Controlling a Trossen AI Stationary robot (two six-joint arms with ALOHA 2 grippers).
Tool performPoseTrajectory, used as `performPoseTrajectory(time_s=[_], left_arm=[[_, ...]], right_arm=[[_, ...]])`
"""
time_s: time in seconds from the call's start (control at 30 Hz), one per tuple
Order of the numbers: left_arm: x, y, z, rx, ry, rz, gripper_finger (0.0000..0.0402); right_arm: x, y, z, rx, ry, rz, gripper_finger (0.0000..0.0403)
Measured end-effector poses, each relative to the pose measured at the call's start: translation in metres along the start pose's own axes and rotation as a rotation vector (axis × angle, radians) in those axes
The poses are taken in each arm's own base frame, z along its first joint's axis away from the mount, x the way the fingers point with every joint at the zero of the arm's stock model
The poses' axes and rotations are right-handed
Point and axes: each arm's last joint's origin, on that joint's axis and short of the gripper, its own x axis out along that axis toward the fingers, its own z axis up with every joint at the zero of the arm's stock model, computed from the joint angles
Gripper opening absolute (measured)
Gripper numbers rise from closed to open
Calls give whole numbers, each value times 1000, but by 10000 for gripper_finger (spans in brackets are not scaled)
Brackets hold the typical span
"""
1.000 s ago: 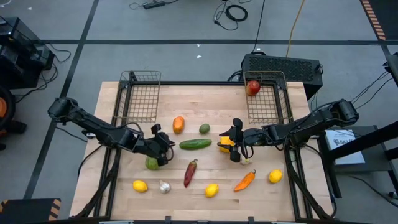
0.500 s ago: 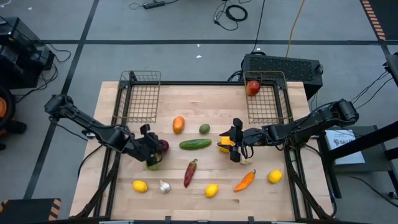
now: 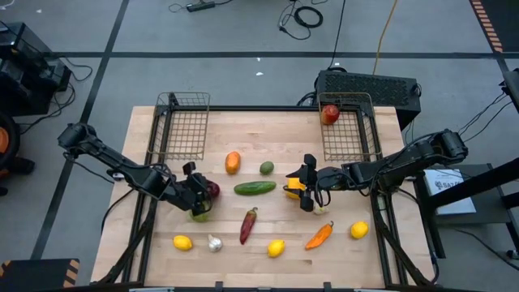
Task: Sort produce into baskets
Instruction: Put the left red apple into the right wire basket
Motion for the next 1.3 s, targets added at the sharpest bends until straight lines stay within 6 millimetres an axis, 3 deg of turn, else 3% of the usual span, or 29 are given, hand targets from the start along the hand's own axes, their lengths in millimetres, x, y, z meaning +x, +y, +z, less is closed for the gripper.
performPoseTrajectory(time_s=[0.27,1.17,1.3], left_arm=[[0,0,0,-19,-2,1,119],[11,-6,-3,-3,29,27,117],[11,-6,-3,-2,29,27,102]], right_arm=[[0,0,0,0,0,0,212],[0,0,0,-4,2,0,212],[0,0,0,-4,2,0,212]])
